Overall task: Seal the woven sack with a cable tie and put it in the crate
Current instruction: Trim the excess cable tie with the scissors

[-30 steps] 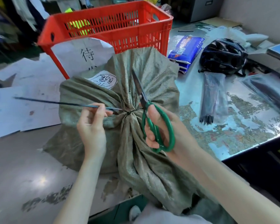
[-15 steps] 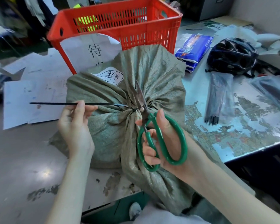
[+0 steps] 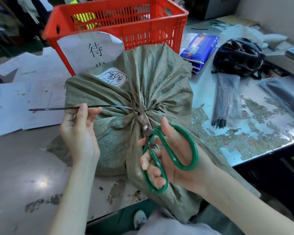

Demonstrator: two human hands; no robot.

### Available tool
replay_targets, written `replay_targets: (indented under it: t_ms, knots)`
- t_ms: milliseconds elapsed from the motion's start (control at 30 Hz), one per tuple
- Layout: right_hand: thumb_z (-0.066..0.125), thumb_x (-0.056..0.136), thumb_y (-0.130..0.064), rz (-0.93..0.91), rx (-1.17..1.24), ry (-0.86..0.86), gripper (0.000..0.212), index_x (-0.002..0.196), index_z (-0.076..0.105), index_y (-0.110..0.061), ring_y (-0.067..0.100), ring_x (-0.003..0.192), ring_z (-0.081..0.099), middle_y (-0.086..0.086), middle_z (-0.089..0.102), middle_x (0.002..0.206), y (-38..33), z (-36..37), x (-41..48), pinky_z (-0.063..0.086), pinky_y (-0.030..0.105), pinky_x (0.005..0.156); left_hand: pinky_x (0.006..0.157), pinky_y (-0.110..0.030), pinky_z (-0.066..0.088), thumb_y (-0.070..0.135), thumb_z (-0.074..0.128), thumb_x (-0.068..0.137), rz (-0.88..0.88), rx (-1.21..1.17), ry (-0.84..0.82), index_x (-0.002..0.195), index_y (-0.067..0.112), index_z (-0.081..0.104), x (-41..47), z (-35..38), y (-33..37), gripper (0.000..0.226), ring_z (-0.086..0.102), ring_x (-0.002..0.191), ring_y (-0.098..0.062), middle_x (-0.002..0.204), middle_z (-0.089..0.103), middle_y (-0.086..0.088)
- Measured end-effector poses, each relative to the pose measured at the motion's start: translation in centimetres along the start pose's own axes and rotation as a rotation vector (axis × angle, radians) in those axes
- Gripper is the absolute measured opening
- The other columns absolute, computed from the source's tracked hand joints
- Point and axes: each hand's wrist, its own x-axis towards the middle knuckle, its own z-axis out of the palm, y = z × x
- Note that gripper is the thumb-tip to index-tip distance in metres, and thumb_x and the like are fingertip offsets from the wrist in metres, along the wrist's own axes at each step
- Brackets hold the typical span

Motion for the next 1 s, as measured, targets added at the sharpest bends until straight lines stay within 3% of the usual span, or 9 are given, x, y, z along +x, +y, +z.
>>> replay_targets:
  t_ms: [300,667,1000]
  knots:
    - [0.050,0.077,-0.070,0.019,-0.035,0.097,0.066,0.109,0.047,-0.012,0.019,0.049,0.045,0.010,0.053,0.069,-0.4,0.9,3.0,0.042,0.025,0.047,0.078,-0.027,0.051,0.007,0.052,0.096,-0.008,-0.008,0.025,0.079,0.011,0.055,0.0,-0.3,-0.1,0.017,0.068,0.067,-0.013,0.061,0.068,0.006]
    - [0.048,0.082,-0.060,-0.119,-0.106,0.184,0.055,0.102,0.047,-0.009,0.012,0.036,0.038,0.002,0.045,0.050,0.2,0.2,5.3,0.032,0.017,0.035,0.079,-0.029,0.051,0.005,0.052,0.096,0.004,-0.041,0.050,0.078,0.009,0.053,0.1,-0.9,-0.1,0.018,0.066,0.065,-0.012,0.059,0.066,0.006]
    - [0.062,0.082,-0.046,-0.250,-0.105,0.173,0.045,0.101,0.054,-0.005,0.009,0.029,0.032,0.002,0.040,0.046,-0.3,-0.2,4.6,0.029,0.015,0.031,0.078,-0.027,0.052,0.006,0.051,0.096,-0.036,-0.074,0.080,0.079,0.012,0.054,-0.1,-0.3,-0.1,0.018,0.066,0.065,-0.012,0.060,0.066,0.007]
